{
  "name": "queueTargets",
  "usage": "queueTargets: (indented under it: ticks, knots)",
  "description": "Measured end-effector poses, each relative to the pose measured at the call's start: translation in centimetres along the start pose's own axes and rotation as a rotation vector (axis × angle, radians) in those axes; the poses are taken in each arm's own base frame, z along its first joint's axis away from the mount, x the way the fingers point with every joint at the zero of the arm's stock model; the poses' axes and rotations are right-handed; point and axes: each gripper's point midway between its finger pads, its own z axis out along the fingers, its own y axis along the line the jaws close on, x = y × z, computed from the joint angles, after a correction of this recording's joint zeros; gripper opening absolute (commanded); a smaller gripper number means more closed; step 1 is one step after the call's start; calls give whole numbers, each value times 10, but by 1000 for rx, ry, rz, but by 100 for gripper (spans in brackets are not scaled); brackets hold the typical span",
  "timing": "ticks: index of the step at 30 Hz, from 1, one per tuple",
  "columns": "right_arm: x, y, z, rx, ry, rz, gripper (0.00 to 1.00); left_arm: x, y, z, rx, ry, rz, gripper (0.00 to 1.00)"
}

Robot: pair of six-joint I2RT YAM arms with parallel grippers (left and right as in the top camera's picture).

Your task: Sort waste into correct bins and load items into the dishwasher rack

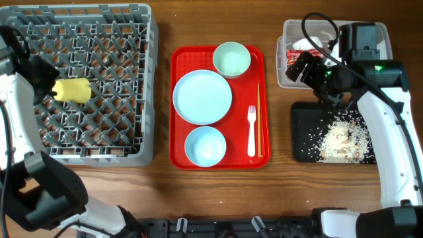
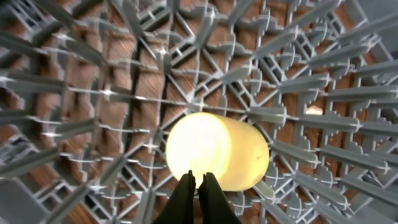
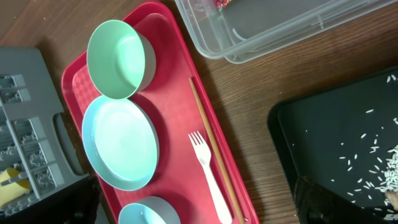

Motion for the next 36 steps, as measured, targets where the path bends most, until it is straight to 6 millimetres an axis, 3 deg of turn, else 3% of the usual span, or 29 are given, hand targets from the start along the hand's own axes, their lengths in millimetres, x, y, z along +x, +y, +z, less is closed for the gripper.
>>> queueTargets:
  ticks: [6,21,32,36]
  knots:
    - [0,0,0,0,0,0,100,18,-12,27,56,111,-8,4]
    - [0,0,0,0,0,0,100,2,-4,30,3,37,-11,4]
    - [0,0,0,0,0,0,100,13,3,44,-29,91,-12,4]
    - [0,0,0,0,0,0,100,11,-6,45,23,90,-16,4]
